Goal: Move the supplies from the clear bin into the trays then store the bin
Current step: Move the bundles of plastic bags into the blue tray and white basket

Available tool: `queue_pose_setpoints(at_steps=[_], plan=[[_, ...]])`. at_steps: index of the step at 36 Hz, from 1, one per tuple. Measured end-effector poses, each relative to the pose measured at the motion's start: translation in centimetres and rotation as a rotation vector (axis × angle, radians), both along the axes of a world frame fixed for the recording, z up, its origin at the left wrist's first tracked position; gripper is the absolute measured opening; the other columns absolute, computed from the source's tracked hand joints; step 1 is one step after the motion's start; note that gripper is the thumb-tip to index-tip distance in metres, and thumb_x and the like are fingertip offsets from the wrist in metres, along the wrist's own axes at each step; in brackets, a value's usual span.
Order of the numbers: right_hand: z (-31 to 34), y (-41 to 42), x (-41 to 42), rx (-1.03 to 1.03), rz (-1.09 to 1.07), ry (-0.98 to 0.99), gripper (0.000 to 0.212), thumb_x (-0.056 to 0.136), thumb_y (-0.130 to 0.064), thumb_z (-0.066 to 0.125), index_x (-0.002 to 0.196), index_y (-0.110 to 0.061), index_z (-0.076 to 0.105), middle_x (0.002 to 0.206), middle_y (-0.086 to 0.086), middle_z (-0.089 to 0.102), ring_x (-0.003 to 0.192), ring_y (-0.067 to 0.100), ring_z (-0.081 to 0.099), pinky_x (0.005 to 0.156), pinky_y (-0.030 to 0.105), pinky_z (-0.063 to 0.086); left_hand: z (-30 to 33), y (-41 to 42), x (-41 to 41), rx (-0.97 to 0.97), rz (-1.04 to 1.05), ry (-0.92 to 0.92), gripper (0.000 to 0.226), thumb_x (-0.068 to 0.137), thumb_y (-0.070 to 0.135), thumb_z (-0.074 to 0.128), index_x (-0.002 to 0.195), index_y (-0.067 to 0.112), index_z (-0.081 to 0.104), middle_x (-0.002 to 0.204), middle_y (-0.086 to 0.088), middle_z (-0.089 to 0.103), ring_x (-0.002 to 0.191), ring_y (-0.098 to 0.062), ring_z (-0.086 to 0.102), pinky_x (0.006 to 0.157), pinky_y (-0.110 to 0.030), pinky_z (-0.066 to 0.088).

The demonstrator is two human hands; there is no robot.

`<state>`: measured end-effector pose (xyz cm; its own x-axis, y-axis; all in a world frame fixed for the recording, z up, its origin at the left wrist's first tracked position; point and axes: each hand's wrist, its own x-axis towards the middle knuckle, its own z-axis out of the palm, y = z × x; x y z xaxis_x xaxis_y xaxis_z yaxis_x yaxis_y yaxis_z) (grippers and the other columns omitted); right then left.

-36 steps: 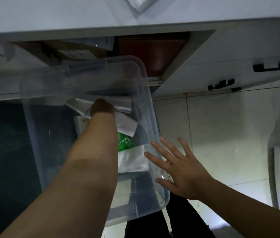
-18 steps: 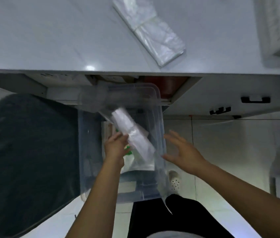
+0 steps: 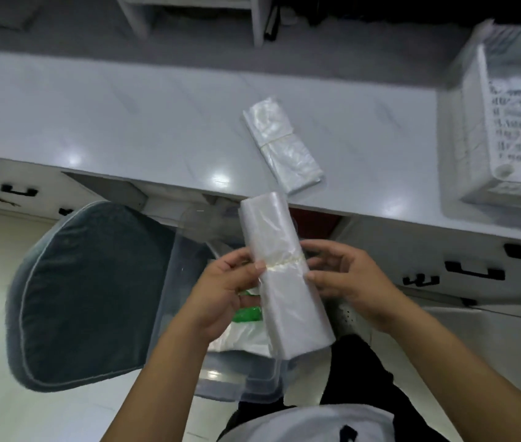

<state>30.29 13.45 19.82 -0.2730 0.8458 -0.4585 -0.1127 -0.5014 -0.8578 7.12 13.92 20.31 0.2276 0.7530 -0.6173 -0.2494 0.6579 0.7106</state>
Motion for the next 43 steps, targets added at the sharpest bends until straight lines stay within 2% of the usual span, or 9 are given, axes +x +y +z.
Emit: queue_pose_setpoints(at_steps=[8,12,18,22,25,32,36,39,43], plan=[[0.6,4.3,5.7,0.157,0.110,0.119,0.050,0.083,0.006,0.071,0.117,-0.029,0.071,0.108,0.019,0.071,0.092,0.034,0.068,0.078,0.040,0.060,3.0,1.4,7.2,0.073,0.161,0.214,0.029,0.084,0.013,0.071,0.113,0.009,0.071,0.110,-0.016,0.073,0.089,-0.028,0.070,0.073,-0.044,0.059],[1.1,6.7,8.9,0.190,0.168,0.075,0.051,0.083,0.009,0.070,0.120,-0.025,0.069,0.107,0.000,0.075,0.095,0.023,0.071,0.079,0.031,0.058,3.5,3.0,10.8,0.048,0.243,0.221,0.023,0.088,0.009,0.069,0.111,0.009,0.072,0.113,-0.019,0.072,0.095,-0.035,0.070,0.084,-0.057,0.055],[2.6,9.6,12.5,0.224,0.199,-0.055,0.047,0.085,0.000,0.072,0.117,-0.035,0.071,0.108,-0.014,0.073,0.091,0.015,0.072,0.072,0.026,0.060,4.4,6.1,14.8,0.103,0.260,0.295,0.051,0.081,0.000,0.075,0.126,0.019,0.063,0.113,-0.013,0.072,0.100,-0.032,0.072,0.074,-0.045,0.060],[2.7,11.9,12.9,0.233,0.172,-0.084,0.048,0.084,0.001,0.072,0.113,-0.037,0.072,0.108,-0.015,0.072,0.089,0.016,0.072,0.073,0.033,0.062,4.7,8.1,15.9,0.143,0.253,0.395,0.060,0.078,-0.005,0.075,0.128,0.027,0.061,0.112,-0.010,0.071,0.093,-0.025,0.074,0.067,-0.030,0.058],[2.8,14.3,12.0,0.262,0.184,-0.110,0.050,0.083,0.002,0.071,0.109,-0.041,0.072,0.107,-0.018,0.071,0.086,0.014,0.071,0.067,0.028,0.060,4.9,10.0,15.8,0.175,0.289,0.424,0.056,0.080,-0.007,0.072,0.120,0.031,0.063,0.107,-0.011,0.071,0.089,-0.025,0.074,0.067,-0.036,0.061],[3.4,21.9,7.2,0.336,0.287,-0.304,0.057,0.083,-0.006,0.073,0.130,-0.037,0.060,0.112,-0.019,0.062,0.083,0.004,0.067,0.064,0.017,0.056,5.6,17.3,12.2,0.166,0.285,0.432,0.053,0.081,-0.012,0.067,0.120,0.024,0.062,0.107,-0.018,0.069,0.090,-0.029,0.074,0.068,-0.038,0.061],[3.0,25.2,4.3,0.377,0.342,-0.442,0.070,0.083,-0.006,0.074,0.143,-0.032,0.047,0.133,-0.005,0.057,0.107,0.019,0.063,0.087,0.036,0.057,5.1,21.3,10.1,0.142,0.260,0.472,0.053,0.080,-0.014,0.066,0.116,0.025,0.059,0.106,-0.017,0.067,0.093,-0.029,0.072,0.070,-0.040,0.062],[2.2,27.0,2.5,0.359,0.449,-0.554,0.081,0.081,-0.007,0.076,0.149,-0.030,0.038,0.144,0.002,0.051,0.117,0.026,0.059,0.091,0.038,0.055,4.0,23.8,8.5,0.099,0.250,0.506,0.059,0.079,-0.013,0.067,0.128,0.018,0.056,0.106,-0.016,0.067,0.092,-0.028,0.071,0.066,-0.037,0.061],[1.2,27.8,1.3,0.424,0.697,-0.900,0.090,0.076,-0.032,0.083,0.151,-0.031,0.033,0.154,0.002,0.036,0.130,0.031,0.045,0.097,0.047,0.051,1.7,25.1,7.6,-0.024,0.133,0.698,0.060,0.078,-0.005,0.073,0.131,0.017,0.056,0.115,-0.016,0.067,0.099,-0.032,0.068,0.078,-0.042,0.061]])
